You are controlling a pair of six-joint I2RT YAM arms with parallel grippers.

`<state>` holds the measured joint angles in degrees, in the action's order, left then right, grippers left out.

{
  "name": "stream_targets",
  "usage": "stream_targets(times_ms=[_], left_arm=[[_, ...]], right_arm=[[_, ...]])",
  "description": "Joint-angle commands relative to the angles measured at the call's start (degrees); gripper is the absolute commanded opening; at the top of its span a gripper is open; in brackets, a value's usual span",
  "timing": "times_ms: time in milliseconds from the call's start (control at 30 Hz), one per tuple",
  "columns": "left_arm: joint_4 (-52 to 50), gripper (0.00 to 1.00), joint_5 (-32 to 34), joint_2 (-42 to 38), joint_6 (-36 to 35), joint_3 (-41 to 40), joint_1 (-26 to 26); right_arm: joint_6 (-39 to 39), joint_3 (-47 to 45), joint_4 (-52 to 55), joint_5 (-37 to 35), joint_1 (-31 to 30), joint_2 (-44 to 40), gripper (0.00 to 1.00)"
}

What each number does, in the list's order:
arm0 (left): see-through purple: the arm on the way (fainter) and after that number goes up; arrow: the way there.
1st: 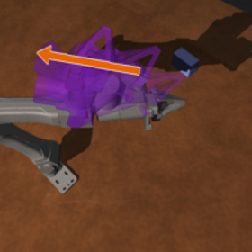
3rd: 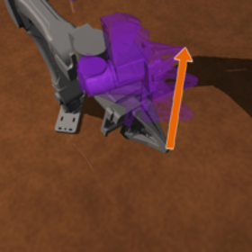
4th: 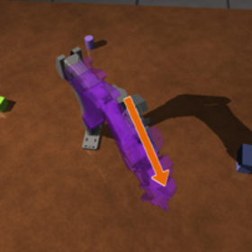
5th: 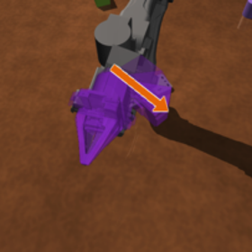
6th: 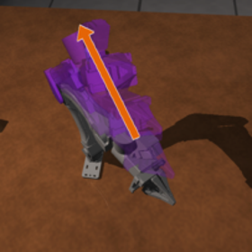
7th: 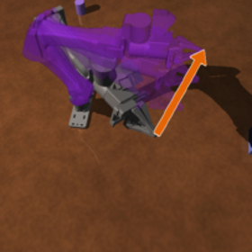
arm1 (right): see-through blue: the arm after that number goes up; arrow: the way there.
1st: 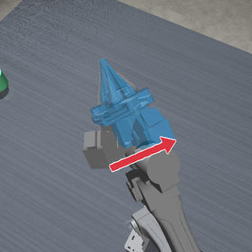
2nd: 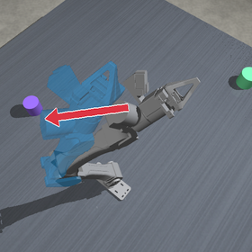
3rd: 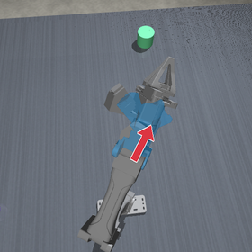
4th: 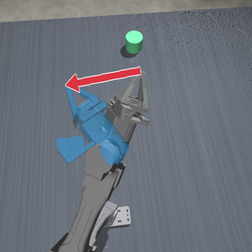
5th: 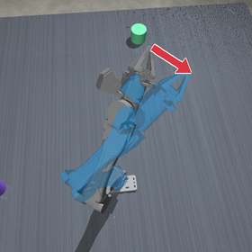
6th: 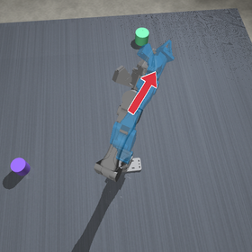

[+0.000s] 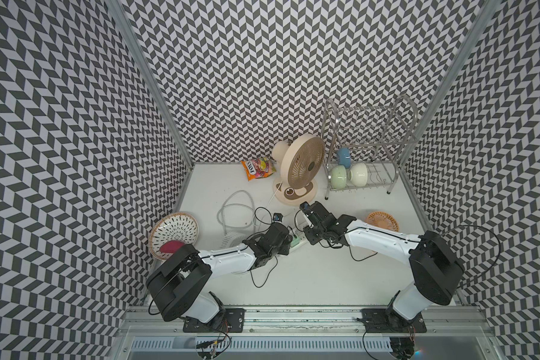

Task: Unplug the desk fan from the power strip
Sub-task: Remove the plug from the socket.

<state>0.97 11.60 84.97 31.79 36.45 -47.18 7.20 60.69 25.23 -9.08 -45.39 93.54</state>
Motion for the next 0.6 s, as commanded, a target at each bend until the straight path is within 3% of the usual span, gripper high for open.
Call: stream_targets(times_ms=[0,100,200,300,400,467,567], left_arm=[[-6.32,0.36,-3.18,2.87,0.47,-1.7,-0.47],[-6.16,0.35,-3.07,2.66,0.5,-1.98,-0.46],[-6.22,0.35,-3.2,3.24,0.31,-1.7,-0.47],[-6.37,0.35,-3.25,3.57,0.34,-1.55,-0.49],[-6.42,0.35,-3.03,3.23,0.44,-1.62,-0.46],[-6.38,0.35,-2.98,3.19,0.56,-1.77,-0.46],[-6.28,0.35,-3.03,3.35,0.4,-1.72,-0.48]], right_arm=[[0.89,-0.37,-10.29,2.96,0.64,-3.27,0.05],[0.36,1.18,-7.65,0.29,1.74,-2.09,0.04],[-3.68,3.29,-5.49,-3.87,-1.69,-0.38,0.04],[-2.23,2.06,-7.54,0.7,-0.72,-2.35,0.04],[1.55,-0.54,-10.69,5.57,3.89,-4.6,0.04],[2.24,-0.75,-10.1,5.77,5.87,-4.52,0.03],[-0.56,1.27,-7.03,3.8,3.93,-2.58,0.02]])
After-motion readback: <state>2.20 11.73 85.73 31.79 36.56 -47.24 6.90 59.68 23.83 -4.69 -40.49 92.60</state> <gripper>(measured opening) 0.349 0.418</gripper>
